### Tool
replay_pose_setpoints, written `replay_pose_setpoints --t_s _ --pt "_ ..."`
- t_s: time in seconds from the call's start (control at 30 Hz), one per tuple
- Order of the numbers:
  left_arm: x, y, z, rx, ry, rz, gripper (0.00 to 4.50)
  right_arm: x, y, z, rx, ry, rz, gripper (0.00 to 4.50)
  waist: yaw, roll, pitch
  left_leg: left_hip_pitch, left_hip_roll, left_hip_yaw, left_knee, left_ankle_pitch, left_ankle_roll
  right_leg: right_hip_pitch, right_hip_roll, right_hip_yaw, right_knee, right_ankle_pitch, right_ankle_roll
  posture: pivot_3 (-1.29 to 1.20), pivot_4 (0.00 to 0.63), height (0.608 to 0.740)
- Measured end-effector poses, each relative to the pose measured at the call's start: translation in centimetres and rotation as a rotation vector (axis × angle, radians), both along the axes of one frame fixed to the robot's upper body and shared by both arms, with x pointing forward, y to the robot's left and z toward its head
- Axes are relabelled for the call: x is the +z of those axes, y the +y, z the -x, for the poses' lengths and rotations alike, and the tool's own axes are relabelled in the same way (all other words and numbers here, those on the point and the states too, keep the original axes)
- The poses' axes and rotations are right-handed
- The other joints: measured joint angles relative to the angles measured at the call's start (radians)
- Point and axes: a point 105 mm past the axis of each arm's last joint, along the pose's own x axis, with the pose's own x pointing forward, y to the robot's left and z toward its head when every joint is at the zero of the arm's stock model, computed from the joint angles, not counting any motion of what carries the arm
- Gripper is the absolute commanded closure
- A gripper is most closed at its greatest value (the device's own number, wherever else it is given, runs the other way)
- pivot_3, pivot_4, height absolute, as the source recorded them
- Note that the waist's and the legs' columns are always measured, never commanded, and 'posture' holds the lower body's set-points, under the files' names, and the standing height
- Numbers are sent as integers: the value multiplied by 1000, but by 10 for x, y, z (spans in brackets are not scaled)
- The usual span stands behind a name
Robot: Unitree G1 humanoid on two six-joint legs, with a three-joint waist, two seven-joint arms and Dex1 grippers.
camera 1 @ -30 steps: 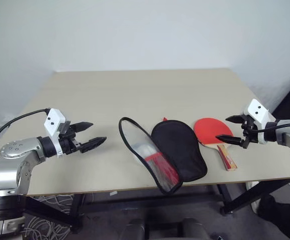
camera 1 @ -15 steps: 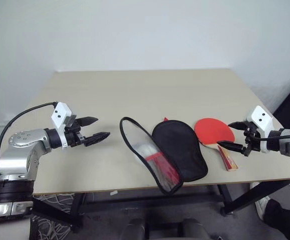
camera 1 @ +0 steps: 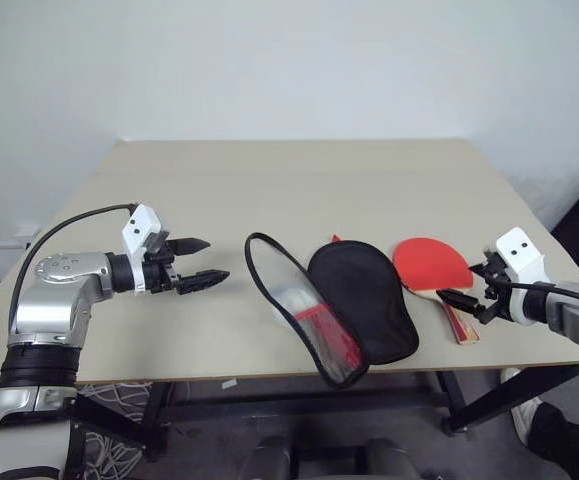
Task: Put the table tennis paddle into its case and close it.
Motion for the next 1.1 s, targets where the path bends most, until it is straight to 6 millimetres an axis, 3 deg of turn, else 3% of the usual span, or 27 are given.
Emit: replay_pose_setpoints --t_s 0.2,0.3,0.4,0.57,0.67,0.87,0.93,1.1 --pt "-1 -3 0 -7 3 3 23 -24 -6 0 -131 72 -12 0 2 0 0 0 -1 0 0 0 0 0 0 0 0 0 0 0 0 740" --pt "2 -13 -4 -39 -12 13 23 -40 -12 -1 -203 97 -14 0 5 -1 0 0 -1 0 1 0 0 1 0 0 0 0 0 0 0 740" --pt "13 -22 -5 -82 -43 14 23 -54 -24 -2 -284 122 6 0 4 -1 0 0 -1 0 0 0 0 0 0 0 0 0 0 0 0 740" --pt "35 -34 2 -198 -90 21 23 -61 -24 -11 -318 109 -25 0 -5 -1 0 1 0 0 1 0 0 2 1 0 0 0 0 0 0 740" --pt "39 -37 8 -243 -89 14 0 -62 -25 -14 -332 101 -30 594 -9 -2 -1 1 0 0 1 0 0 2 1 0 0 0 0 0 0 740" --pt "44 -41 10 -275 -98 9 0 -67 -23 -17 -364 97 -48 2651 -9 -6 -2 1 0 -1 3 0 0 2 0 -1 0 0 0 0 0 740" --pt "44 -41 10 -276 -97 9 0 -69 -21 -17 -373 102 -56 3086 -8 -8 -3 2 -1 -2 4 0 1 3 0 -1 -1 0 0 0 0 740" --pt "44 -42 10 -279 -99 11 0 -67 -28 -19 -440 81 -61 3272 -3 -7 -2 1 -1 -2 5 0 1 2 -1 -1 0 0 0 0 0 740"
